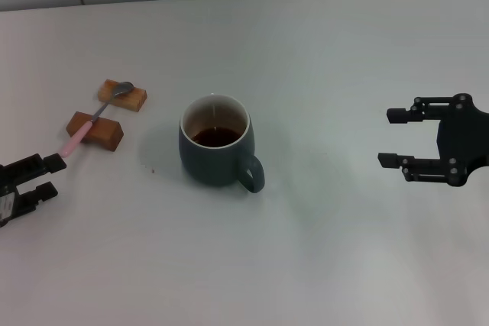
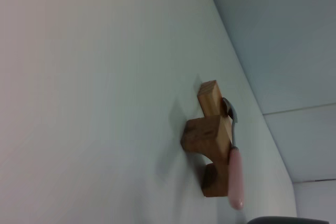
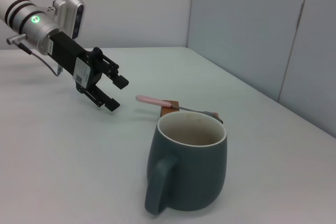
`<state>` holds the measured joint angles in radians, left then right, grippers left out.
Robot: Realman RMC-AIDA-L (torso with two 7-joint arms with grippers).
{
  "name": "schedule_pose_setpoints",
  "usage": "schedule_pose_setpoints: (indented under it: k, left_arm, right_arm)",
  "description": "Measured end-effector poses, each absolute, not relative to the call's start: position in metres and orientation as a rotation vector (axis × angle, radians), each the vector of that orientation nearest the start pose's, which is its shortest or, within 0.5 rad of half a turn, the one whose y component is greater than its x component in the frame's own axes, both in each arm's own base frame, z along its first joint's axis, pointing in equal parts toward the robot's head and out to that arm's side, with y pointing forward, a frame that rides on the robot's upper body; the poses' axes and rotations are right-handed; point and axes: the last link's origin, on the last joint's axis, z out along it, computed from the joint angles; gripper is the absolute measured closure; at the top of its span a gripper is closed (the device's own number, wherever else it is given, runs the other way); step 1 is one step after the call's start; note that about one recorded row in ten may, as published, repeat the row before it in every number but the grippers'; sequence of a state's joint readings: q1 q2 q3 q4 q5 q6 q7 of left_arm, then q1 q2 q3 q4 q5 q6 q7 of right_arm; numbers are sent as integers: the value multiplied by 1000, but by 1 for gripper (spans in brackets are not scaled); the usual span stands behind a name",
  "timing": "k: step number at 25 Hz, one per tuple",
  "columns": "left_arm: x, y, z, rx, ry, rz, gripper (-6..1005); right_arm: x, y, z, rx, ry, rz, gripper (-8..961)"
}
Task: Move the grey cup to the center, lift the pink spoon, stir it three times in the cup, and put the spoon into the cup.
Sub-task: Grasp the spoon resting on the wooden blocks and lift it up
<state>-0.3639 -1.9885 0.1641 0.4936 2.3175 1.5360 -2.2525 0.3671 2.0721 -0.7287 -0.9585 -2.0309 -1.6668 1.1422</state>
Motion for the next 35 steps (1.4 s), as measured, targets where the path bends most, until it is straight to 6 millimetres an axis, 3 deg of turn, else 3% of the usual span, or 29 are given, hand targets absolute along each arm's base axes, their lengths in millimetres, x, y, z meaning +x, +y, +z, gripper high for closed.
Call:
schedule_pose_setpoints:
  k: [35]
  left_arm:
    - [-380, 270, 35, 1935, 2564, 1114, 433]
  right_arm:
    - [285, 295, 47, -2736, 119, 434, 303]
